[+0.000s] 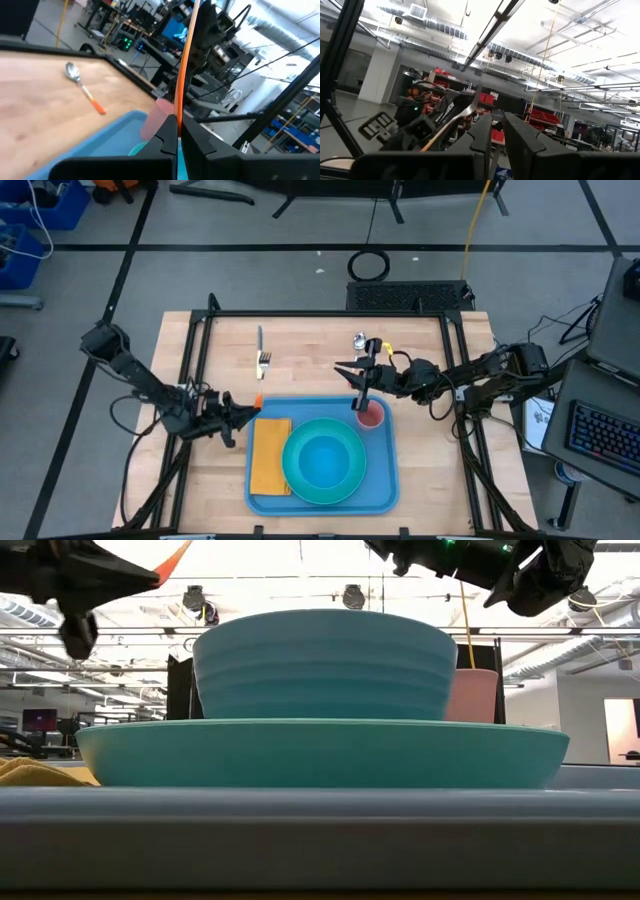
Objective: Set up tray
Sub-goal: Put the orange fork on top of the yellow napkin
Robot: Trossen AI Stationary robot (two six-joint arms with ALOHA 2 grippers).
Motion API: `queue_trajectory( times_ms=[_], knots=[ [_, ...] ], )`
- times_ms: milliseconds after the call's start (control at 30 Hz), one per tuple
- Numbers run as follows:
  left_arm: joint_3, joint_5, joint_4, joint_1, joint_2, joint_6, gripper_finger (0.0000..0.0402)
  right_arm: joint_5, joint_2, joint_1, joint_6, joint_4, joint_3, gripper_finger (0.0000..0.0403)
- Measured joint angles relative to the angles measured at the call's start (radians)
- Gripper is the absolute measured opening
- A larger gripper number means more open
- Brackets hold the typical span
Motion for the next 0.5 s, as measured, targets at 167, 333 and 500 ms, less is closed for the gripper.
queue_trajectory(
  times_ms=[167, 333, 500],
  knots=[
    [0.000, -0.118, 0.000, -0.095, 0.088, -0.111, 0.0006, 0.037, 0.000, 0.000, 0.017, 0.007, 0.000, 0.0038],
    [0.000, -0.220, 0.000, -0.182, 0.192, -0.241, 0.0006, 0.052, -0.001, -0.001, 0.111, -0.011, 0.000, 0.0038],
    [0.005, -0.303, 0.000, -0.260, 0.305, -0.377, 0.0006, 0.048, -0.001, -0.001, 0.157, -0.077, 0.000, 0.0038]
  ],
)
